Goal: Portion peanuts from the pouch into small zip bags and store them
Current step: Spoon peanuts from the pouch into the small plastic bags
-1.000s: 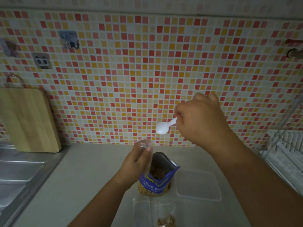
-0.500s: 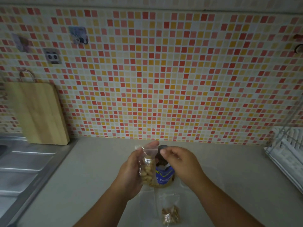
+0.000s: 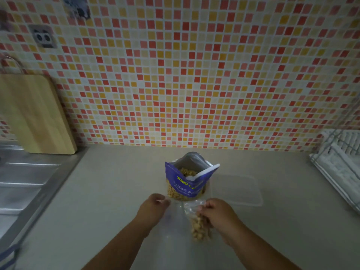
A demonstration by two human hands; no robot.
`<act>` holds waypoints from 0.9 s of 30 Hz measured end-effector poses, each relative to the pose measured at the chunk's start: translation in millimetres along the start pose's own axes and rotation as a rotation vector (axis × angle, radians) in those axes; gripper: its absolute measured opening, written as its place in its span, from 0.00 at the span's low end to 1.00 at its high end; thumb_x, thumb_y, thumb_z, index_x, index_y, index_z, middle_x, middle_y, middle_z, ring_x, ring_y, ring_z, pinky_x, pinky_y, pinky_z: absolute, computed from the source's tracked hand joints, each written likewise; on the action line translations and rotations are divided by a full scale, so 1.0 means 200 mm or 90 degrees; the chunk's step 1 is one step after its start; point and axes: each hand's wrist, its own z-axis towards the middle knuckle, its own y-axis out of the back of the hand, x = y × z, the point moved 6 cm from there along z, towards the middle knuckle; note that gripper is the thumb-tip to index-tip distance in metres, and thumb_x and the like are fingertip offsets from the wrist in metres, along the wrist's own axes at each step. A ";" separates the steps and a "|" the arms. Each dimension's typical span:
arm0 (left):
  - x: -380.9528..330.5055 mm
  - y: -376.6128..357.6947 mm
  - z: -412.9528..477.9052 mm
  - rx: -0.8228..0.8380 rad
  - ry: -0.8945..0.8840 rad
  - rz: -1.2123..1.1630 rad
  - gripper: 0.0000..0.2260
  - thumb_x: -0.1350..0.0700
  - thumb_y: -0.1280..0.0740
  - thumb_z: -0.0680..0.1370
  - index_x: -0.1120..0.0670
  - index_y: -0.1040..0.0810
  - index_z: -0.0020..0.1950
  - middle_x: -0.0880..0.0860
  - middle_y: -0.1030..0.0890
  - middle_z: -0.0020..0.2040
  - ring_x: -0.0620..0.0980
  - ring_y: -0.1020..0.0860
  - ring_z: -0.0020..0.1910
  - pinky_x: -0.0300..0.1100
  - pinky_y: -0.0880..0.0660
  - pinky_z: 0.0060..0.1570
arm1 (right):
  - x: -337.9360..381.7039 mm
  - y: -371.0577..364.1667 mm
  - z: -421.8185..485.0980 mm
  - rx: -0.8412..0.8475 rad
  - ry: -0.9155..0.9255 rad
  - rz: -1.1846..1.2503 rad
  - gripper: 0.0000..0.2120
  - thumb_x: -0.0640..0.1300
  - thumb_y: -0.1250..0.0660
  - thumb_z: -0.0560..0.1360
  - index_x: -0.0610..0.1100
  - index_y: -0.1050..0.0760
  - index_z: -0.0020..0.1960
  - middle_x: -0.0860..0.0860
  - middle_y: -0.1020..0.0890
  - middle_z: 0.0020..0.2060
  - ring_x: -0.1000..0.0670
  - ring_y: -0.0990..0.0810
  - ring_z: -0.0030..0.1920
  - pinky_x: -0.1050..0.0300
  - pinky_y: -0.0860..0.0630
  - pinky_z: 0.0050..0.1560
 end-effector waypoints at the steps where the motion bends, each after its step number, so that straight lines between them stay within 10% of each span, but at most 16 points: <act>1: 0.03 -0.04 0.03 0.006 -0.020 0.106 0.16 0.48 0.31 0.73 0.54 0.25 0.57 0.56 0.21 0.50 0.53 0.22 0.45 0.44 0.25 0.51 | -0.04 -0.02 0.03 -0.016 -0.019 -0.006 0.11 0.49 0.31 0.69 0.50 0.24 0.28 0.50 0.21 0.29 0.47 0.22 0.37 0.47 0.21 0.47; 6: 0.09 -0.12 0.10 -0.021 -0.122 0.370 0.28 0.42 0.31 0.67 0.52 0.29 0.64 0.55 0.29 0.61 0.58 0.26 0.60 0.44 0.29 0.59 | -0.09 -0.07 0.11 -0.094 -0.027 -0.044 0.15 0.47 0.35 0.75 0.47 0.33 0.31 0.52 0.26 0.30 0.48 0.25 0.39 0.60 0.33 0.40; 12: 0.09 0.02 0.13 -0.061 -0.154 0.343 0.03 0.56 0.34 0.70 0.50 0.23 0.43 0.54 0.18 0.44 0.56 0.21 0.48 0.41 0.28 0.44 | -0.11 -0.14 0.16 -0.120 0.011 -0.111 0.11 0.48 0.36 0.75 0.50 0.30 0.34 0.48 0.18 0.39 0.46 0.20 0.47 0.59 0.31 0.43; 20: 0.08 0.12 0.10 -0.040 -0.182 0.261 0.17 0.63 0.35 0.70 0.39 0.29 0.34 0.47 0.22 0.29 0.39 0.26 0.28 0.28 0.33 0.30 | -0.15 -0.19 0.20 -0.182 0.045 -0.230 0.12 0.54 0.37 0.74 0.51 0.18 0.49 0.52 0.17 0.49 0.46 0.24 0.52 0.57 0.30 0.53; 27: 0.07 0.14 0.08 -0.022 -0.211 0.259 0.18 0.62 0.31 0.70 0.41 0.29 0.28 0.26 0.26 0.29 0.28 0.26 0.33 0.25 0.32 0.35 | -0.17 -0.21 0.19 -0.176 0.028 -0.168 0.14 0.60 0.35 0.71 0.53 0.18 0.48 0.52 0.14 0.43 0.47 0.22 0.51 0.58 0.27 0.50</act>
